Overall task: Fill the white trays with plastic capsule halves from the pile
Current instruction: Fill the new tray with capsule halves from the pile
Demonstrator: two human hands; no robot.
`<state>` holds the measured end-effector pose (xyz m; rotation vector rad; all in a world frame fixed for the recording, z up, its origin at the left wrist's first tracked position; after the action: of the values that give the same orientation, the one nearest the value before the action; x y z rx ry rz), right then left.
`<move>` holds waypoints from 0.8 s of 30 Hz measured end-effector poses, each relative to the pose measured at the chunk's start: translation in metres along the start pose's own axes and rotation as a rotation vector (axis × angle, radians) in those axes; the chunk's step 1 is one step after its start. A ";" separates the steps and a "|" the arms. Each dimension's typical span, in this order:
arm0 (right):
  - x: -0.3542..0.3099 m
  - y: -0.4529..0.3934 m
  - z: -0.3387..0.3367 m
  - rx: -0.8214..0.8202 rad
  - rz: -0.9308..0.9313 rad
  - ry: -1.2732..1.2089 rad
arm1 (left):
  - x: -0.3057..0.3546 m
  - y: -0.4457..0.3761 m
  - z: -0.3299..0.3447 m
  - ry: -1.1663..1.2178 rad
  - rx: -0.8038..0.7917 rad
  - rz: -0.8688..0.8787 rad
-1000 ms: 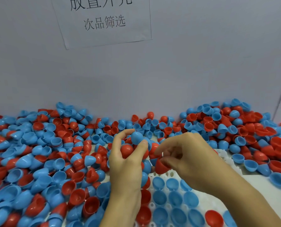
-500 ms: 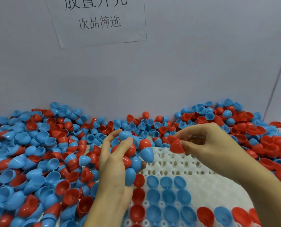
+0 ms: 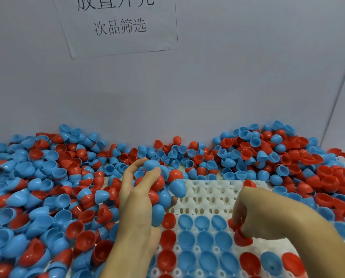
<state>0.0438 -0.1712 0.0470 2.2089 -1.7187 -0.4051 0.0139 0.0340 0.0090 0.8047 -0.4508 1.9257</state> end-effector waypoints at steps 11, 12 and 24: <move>0.004 0.000 -0.003 0.022 -0.019 -0.055 | -0.001 0.001 0.002 0.005 -0.011 -0.019; 0.003 -0.001 -0.002 0.020 -0.013 -0.054 | -0.002 0.001 0.002 0.006 -0.014 -0.017; 0.005 0.002 -0.002 -0.008 -0.012 -0.033 | -0.004 0.010 0.011 0.102 -0.103 -0.091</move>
<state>0.0444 -0.1766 0.0494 2.2207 -1.7182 -0.4528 0.0097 0.0201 0.0139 0.6467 -0.4406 1.8341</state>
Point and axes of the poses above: each hand's wrist, its own y-axis away from the middle knuckle, its own z-axis out of the palm, x = y × z, the point moved 1 cm from there along -y, towards the middle knuckle, and after that the axes turned 15 degrees about y, right-handed, at the moved point
